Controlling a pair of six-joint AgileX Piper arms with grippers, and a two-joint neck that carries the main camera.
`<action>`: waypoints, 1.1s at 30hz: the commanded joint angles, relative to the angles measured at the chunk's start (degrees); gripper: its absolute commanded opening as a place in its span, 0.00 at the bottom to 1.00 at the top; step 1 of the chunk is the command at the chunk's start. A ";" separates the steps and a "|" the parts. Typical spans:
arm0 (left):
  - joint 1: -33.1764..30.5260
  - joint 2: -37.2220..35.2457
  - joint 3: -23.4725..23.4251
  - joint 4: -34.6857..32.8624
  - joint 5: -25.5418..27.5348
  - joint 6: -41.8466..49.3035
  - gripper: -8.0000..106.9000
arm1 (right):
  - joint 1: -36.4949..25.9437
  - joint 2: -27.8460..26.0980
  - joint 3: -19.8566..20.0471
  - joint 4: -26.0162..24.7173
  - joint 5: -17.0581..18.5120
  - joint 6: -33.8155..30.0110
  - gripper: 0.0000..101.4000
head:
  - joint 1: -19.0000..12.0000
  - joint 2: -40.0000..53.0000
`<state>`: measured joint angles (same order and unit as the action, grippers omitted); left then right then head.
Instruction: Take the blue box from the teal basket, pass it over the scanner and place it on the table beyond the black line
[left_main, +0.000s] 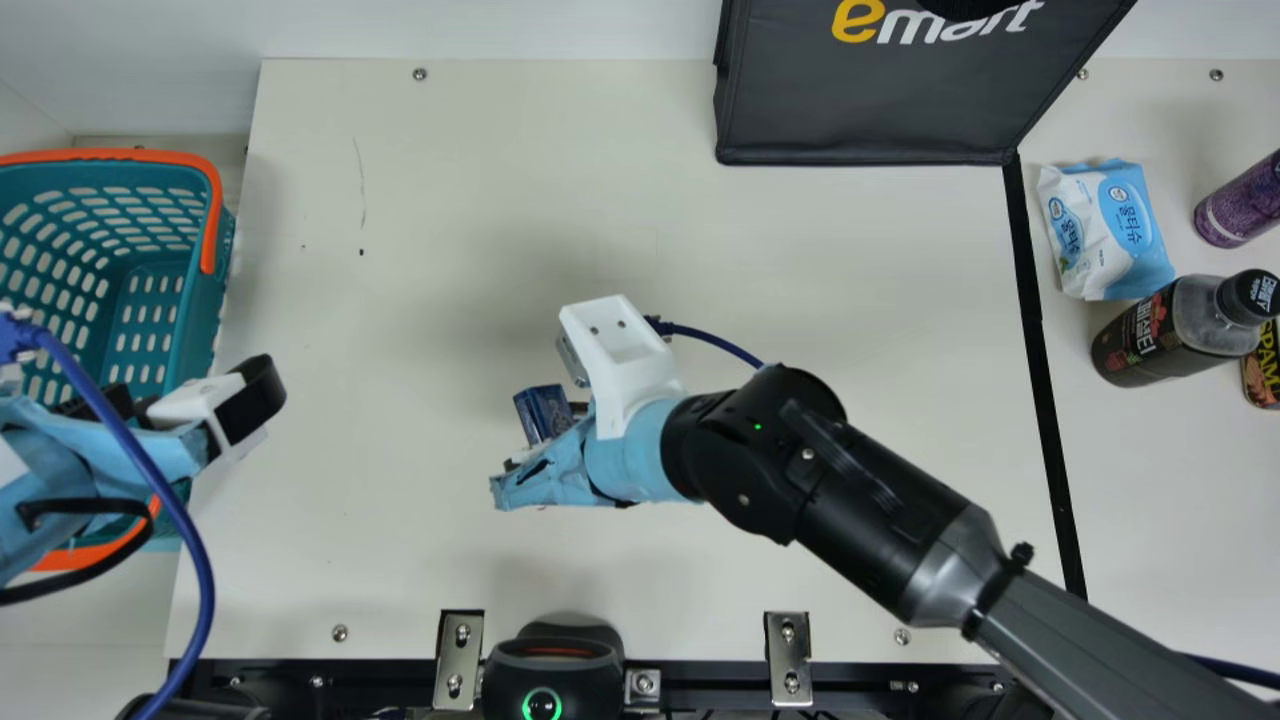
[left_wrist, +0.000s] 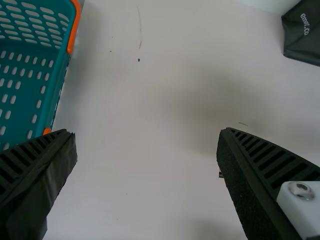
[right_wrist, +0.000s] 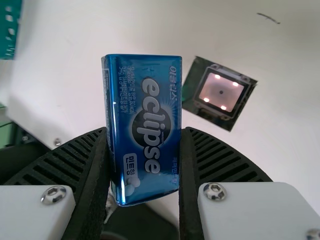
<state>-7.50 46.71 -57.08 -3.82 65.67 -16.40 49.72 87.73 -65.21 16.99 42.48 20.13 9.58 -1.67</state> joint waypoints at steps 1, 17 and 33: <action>0.00 0.00 0.00 0.00 0.00 0.00 0.85 | 0.64 0.74 -0.19 -4.22 -0.77 1.95 0.00 | -1.66 0.09; 0.00 0.00 0.00 0.00 0.00 0.00 0.85 | 6.27 6.70 -0.18 -21.52 -3.51 15.13 0.00 | -1.66 0.09; 0.00 0.00 0.00 0.00 0.00 0.00 0.85 | 10.22 10.82 -0.95 -31.51 -2.73 23.49 0.00 | -1.66 0.09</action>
<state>-7.50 46.71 -57.08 -3.82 65.67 -16.40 59.83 98.43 -66.15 -13.99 39.45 43.25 9.58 -1.67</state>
